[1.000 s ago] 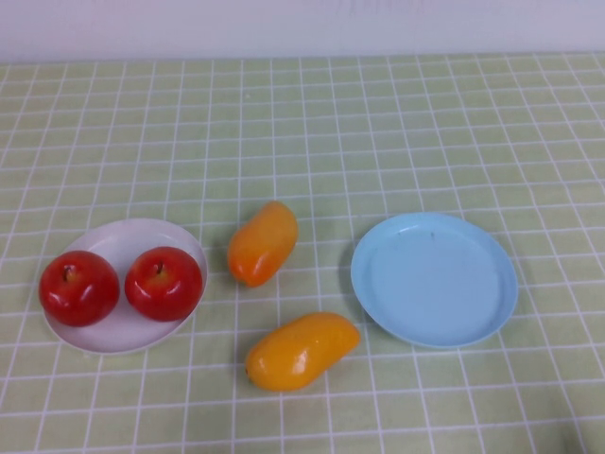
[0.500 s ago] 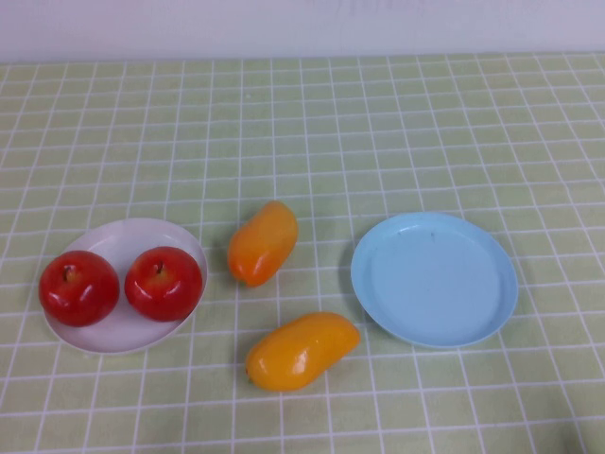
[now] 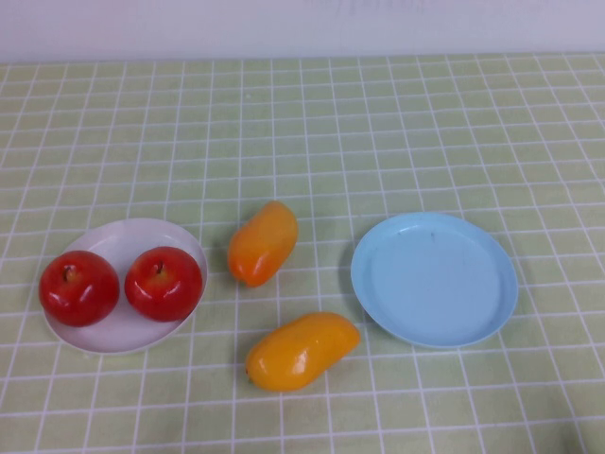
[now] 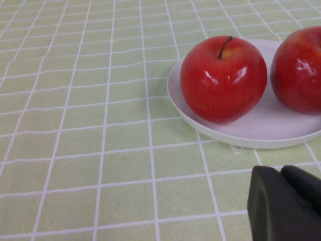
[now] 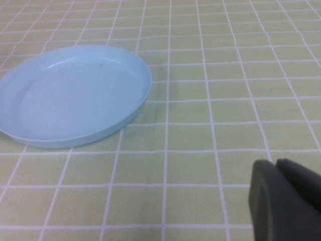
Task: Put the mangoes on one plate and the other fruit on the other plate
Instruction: Put another type of fruit in the right plate
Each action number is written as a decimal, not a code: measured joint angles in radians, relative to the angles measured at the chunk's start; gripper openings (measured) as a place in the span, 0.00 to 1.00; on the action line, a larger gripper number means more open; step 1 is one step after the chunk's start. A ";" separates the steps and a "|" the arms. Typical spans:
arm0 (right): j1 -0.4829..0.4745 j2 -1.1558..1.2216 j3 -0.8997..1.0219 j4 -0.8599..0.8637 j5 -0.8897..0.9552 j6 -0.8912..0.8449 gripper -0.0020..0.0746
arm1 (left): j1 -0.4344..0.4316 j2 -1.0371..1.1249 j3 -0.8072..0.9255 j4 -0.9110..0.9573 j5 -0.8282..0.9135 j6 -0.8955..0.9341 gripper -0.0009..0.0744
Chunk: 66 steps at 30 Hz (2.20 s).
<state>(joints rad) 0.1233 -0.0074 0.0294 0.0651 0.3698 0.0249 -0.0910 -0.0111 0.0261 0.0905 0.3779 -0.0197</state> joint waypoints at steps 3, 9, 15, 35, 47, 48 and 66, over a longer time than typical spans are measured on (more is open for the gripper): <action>0.000 0.000 0.000 0.000 0.000 0.000 0.01 | 0.000 0.000 0.000 0.000 0.000 0.000 0.02; 0.000 0.000 0.002 0.067 -0.119 0.025 0.01 | 0.000 0.000 0.000 0.000 0.000 0.000 0.02; 0.000 0.000 0.002 0.401 -0.383 0.068 0.01 | 0.000 0.000 0.000 0.000 0.000 0.000 0.02; 0.000 0.694 -0.637 0.501 0.440 -0.221 0.01 | 0.000 0.000 0.000 0.004 0.000 0.000 0.02; 0.231 1.209 -0.961 0.480 0.462 -0.376 0.01 | 0.000 0.000 0.000 0.006 0.000 0.000 0.02; 0.277 1.245 -0.995 0.464 0.462 -0.376 0.01 | 0.000 0.000 0.000 0.006 0.000 0.000 0.02; 0.589 1.605 -1.371 0.296 0.693 -0.611 0.28 | 0.000 0.000 0.000 0.008 0.000 0.000 0.02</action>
<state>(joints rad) 0.7119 1.5981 -1.3421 0.3607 1.0628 -0.5865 -0.0910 -0.0111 0.0261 0.0984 0.3779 -0.0197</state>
